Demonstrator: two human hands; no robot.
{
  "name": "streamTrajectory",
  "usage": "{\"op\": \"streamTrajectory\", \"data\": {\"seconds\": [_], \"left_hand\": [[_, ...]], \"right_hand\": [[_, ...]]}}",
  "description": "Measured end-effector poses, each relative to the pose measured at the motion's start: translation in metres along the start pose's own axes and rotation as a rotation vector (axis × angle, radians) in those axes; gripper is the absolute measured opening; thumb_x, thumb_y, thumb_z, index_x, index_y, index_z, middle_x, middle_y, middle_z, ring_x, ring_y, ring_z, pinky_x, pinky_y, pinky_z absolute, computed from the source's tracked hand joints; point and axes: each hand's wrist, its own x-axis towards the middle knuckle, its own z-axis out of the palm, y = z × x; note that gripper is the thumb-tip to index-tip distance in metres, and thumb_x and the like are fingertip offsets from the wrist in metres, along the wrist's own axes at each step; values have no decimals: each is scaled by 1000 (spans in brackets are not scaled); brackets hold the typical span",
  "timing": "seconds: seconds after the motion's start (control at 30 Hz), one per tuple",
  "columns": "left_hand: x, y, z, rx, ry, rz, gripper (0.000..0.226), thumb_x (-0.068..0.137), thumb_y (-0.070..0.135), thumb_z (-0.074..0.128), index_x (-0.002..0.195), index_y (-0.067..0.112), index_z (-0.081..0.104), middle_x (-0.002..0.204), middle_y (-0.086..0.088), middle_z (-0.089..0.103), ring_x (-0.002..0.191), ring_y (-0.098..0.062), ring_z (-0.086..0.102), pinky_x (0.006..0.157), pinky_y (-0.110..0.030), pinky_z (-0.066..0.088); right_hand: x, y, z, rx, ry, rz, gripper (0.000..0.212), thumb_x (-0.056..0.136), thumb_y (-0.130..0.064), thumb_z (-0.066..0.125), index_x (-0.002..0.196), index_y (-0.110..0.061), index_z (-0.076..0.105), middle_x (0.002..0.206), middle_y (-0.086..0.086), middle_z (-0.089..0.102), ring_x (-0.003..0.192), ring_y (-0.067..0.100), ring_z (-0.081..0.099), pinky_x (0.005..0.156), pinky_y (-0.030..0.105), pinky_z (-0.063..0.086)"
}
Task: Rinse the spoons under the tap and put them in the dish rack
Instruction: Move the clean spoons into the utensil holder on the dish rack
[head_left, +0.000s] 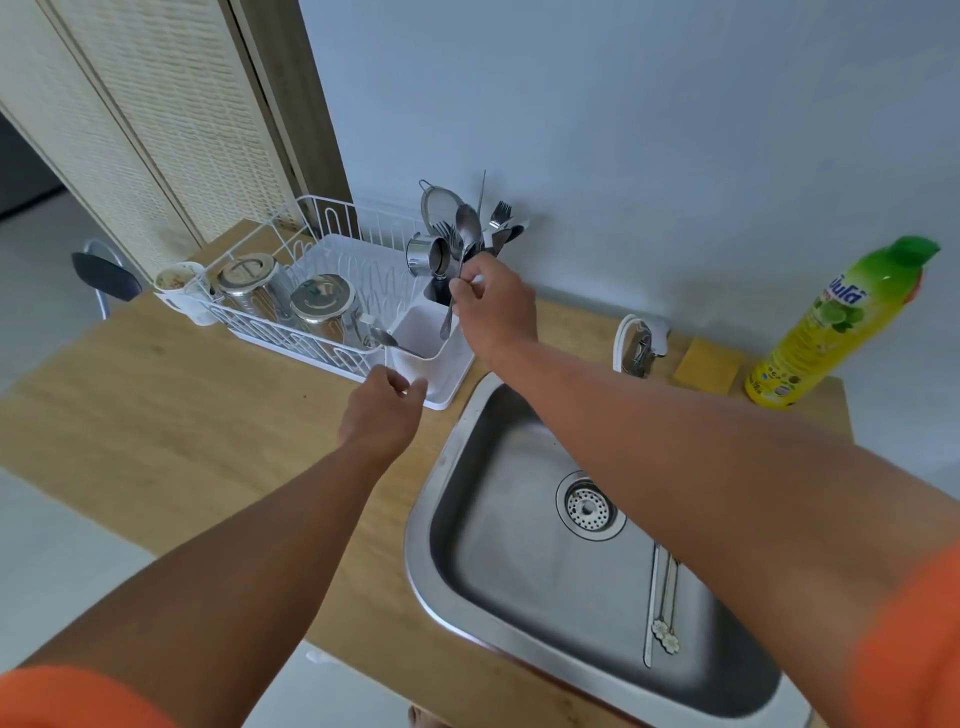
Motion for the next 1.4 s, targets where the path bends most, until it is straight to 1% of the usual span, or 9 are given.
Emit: {"op": "streamTrajectory", "data": {"seconds": [0.17, 0.33, 0.5, 0.7, 0.93, 1.1, 1.2, 1.27, 1.4], "left_hand": [[-30, -26, 25, 44, -101, 5, 21, 89, 48, 64, 85, 29, 59, 86, 8, 68, 85, -21, 66, 75, -37, 53], [-50, -43, 43, 47, -160, -1, 18, 88, 46, 64, 84, 29, 61, 83, 10, 70, 82, -18, 67, 76, -35, 54], [-56, -47, 49, 39, -199, -11, 15, 86, 42, 64, 80, 29, 62, 78, 11, 70, 74, -16, 68, 68, -33, 53], [-65, -47, 59, 119, -237, 63, 18, 91, 43, 62, 77, 33, 56, 80, 16, 62, 78, -14, 60, 64, -31, 42], [-79, -26, 91, 202, -328, 166, 20, 94, 44, 59, 78, 32, 56, 82, 5, 66, 75, -20, 62, 70, -32, 48], [-95, -9, 126, 271, -471, 162, 22, 93, 42, 60, 78, 27, 57, 89, 0, 69, 77, -22, 66, 75, -37, 59], [-109, 1, 148, 334, -580, 155, 22, 92, 45, 57, 81, 27, 60, 91, 3, 68, 64, -24, 71, 70, -41, 65], [-119, 7, 163, 401, -633, 171, 23, 91, 47, 53, 81, 27, 61, 89, 6, 68, 54, -21, 70, 67, -36, 64], [-137, 18, 198, 443, -724, 201, 21, 91, 43, 53, 83, 26, 63, 88, 4, 68, 53, -22, 69, 68, -34, 63]], "right_hand": [[-11, 18, 11, -62, -44, 52, 13, 95, -23, 64, 83, -19, 66, 81, -2, 73, 82, 21, 66, 68, 28, 44], [-29, 35, 19, -178, -134, 114, 17, 97, -28, 58, 83, -23, 67, 84, -1, 68, 87, 27, 63, 68, 31, 41], [-51, 55, 20, -261, -248, 187, 21, 101, -27, 45, 88, -22, 61, 104, 5, 70, 92, 30, 58, 72, 34, 39], [-105, 106, 0, -340, -374, 344, 23, 100, -34, 41, 99, -24, 62, 107, 5, 69, 97, 30, 62, 80, 39, 51], [-181, 189, -61, -447, -458, 551, 24, 98, -29, 46, 104, -20, 68, 111, 6, 71, 104, 29, 66, 88, 38, 55], [-217, 230, -111, -530, -425, 671, 24, 100, -30, 46, 109, -20, 66, 118, 7, 71, 104, 29, 65, 82, 33, 50], [-224, 242, -131, -545, -368, 731, 26, 100, -26, 46, 112, -17, 67, 120, 12, 70, 107, 32, 65, 80, 30, 46], [-226, 246, -140, -536, -308, 769, 26, 99, -24, 46, 110, -15, 67, 116, 15, 69, 103, 33, 66, 77, 29, 47], [-225, 253, -153, -486, -211, 826, 21, 98, -16, 46, 96, -8, 65, 106, 19, 70, 98, 36, 68, 71, 27, 45]]}}
